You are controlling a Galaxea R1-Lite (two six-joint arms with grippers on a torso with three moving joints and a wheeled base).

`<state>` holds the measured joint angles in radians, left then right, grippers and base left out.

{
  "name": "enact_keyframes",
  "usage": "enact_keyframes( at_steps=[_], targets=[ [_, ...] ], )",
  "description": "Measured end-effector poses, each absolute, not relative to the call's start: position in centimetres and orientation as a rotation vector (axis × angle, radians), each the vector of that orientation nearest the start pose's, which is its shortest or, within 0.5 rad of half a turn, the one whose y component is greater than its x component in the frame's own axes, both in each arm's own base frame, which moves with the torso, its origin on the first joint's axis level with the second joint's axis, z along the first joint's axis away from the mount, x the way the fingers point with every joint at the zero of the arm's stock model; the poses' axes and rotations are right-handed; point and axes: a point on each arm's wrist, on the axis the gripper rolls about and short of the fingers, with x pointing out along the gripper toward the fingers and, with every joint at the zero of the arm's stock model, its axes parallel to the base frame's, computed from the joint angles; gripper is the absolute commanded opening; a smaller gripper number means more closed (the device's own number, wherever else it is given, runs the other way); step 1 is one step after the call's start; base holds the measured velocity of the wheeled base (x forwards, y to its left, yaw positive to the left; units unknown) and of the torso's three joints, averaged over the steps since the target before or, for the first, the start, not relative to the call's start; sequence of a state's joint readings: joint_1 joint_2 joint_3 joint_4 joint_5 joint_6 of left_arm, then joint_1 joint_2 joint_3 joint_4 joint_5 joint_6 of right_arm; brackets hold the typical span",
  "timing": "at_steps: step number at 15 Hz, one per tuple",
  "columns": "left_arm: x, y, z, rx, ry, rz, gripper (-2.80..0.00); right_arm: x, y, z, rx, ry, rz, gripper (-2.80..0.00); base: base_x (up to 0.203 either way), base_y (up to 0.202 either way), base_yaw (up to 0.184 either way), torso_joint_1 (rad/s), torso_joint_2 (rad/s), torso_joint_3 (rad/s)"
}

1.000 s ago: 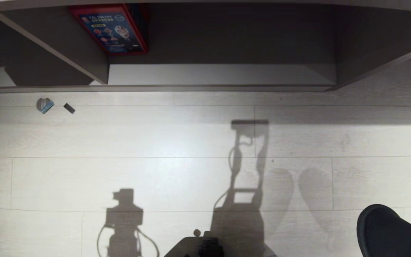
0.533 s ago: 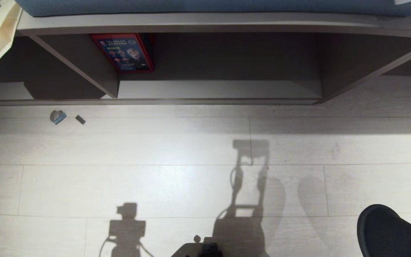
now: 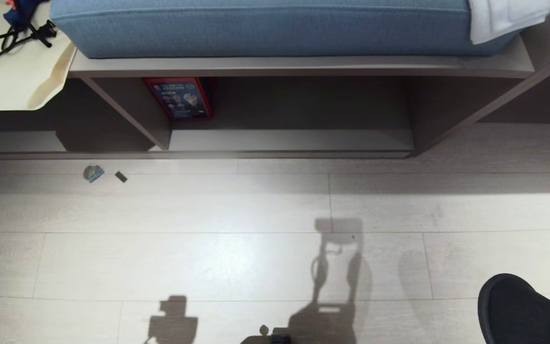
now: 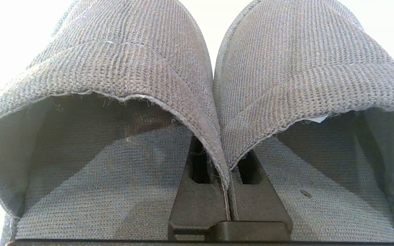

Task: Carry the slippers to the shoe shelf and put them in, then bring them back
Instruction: Place the slippers on the floor

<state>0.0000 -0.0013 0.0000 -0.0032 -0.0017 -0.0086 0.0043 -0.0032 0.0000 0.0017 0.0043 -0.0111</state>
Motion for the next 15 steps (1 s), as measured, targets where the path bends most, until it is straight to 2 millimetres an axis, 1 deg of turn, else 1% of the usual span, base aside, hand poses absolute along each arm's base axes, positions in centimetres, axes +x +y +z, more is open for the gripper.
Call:
enact_keyframes(
  at_steps=[15],
  targets=[
    [-2.29, 0.00, 7.57, -0.009, -0.004, -0.002, -2.80, -2.29, 0.00, 7.53, -0.012, 0.000, 0.009, -2.80, 0.000, 0.000, 0.000, 0.004, 0.00, 0.204]
  ],
)
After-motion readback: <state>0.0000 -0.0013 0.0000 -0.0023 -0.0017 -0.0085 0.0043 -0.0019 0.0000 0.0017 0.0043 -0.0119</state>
